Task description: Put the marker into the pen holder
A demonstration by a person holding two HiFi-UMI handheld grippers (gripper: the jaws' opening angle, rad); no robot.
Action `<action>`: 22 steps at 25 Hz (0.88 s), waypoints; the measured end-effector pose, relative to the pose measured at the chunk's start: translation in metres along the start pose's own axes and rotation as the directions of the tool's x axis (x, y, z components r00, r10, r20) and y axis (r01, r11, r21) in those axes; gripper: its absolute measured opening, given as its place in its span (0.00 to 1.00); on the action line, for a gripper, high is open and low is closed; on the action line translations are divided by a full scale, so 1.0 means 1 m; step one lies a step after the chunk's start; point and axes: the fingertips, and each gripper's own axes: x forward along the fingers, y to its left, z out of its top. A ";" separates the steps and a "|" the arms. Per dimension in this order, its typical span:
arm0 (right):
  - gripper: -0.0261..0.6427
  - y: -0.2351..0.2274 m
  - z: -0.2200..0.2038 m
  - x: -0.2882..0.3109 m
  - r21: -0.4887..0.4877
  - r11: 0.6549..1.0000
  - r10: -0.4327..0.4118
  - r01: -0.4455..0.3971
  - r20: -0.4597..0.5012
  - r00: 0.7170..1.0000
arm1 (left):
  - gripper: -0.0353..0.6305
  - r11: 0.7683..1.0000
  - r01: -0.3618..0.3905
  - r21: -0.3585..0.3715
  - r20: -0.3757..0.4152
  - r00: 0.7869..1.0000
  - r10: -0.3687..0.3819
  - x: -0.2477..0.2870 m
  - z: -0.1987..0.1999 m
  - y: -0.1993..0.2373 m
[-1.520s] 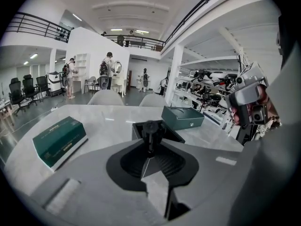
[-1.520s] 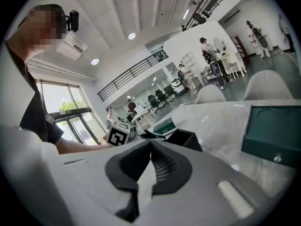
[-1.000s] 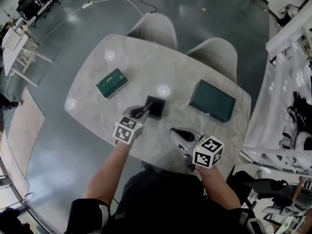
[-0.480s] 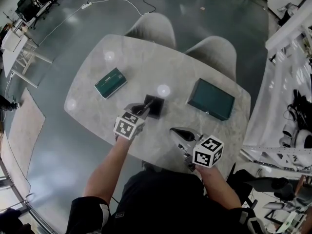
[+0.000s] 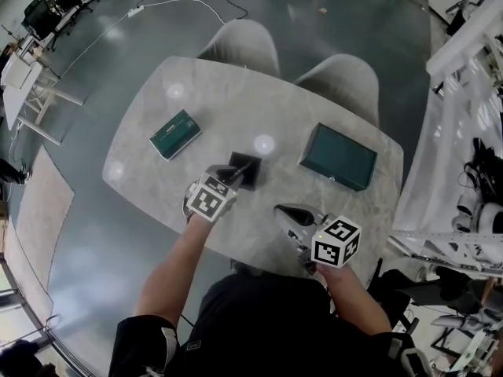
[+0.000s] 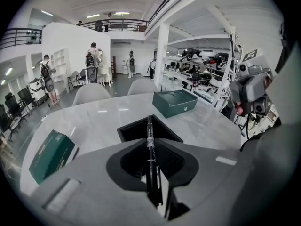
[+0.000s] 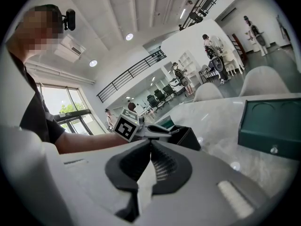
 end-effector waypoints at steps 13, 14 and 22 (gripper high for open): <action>0.05 0.002 -0.003 0.002 0.006 1.000 0.004 -0.004 -0.001 1.000 | 0.14 0.989 0.087 0.121 -0.199 0.978 -0.061 -0.006 -0.005 0.001; 0.05 0.003 -0.003 0.002 0.007 1.000 0.005 -0.005 -0.002 1.000 | 0.14 0.989 0.081 0.126 -0.195 0.979 -0.056 -0.005 -0.004 0.001; 0.05 0.001 -0.008 0.000 0.014 1.000 -0.010 0.010 -0.008 1.000 | 0.16 0.988 0.034 0.152 -0.134 0.991 -0.013 -0.008 -0.005 0.001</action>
